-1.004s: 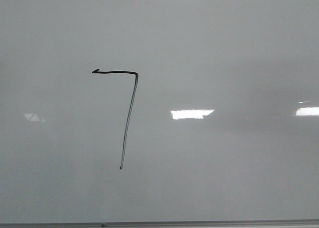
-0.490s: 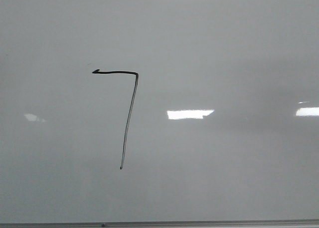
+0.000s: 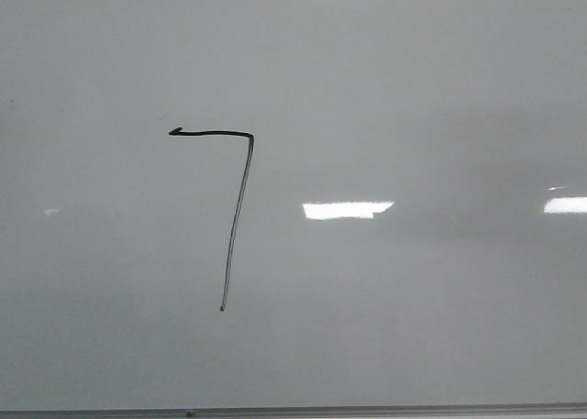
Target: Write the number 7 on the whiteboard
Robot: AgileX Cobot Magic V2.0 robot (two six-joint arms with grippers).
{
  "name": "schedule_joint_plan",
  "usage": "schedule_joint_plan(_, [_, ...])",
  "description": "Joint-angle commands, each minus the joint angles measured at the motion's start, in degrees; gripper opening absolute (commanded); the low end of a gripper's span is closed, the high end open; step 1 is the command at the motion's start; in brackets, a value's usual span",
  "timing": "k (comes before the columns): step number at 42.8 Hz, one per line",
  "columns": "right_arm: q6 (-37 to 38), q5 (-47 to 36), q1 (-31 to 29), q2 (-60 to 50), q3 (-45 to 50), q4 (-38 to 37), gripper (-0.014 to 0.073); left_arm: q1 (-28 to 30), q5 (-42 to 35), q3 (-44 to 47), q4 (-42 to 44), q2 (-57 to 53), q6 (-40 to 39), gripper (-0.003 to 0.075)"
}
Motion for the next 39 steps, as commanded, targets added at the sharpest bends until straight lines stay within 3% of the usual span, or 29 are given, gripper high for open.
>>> schedule_joint_plan(1, [0.1, -3.7, -0.4, 0.4, -1.5, 1.1, -0.0069, 0.2, -4.1, 0.2, -0.6, -0.9, 0.0, -0.002])
schedule_joint_plan(34, [0.1, -3.7, -0.4, 0.4, -1.5, 1.1, -0.0069, 0.2, -4.1, 0.2, -0.6, -0.9, 0.0, -0.002])
schedule_joint_plan(39, [-0.2, -6.6, -0.4, 0.1, -0.9, -1.5, -0.0069, 0.2, -4.1, 0.2, -0.6, -0.9, 0.0, -0.002])
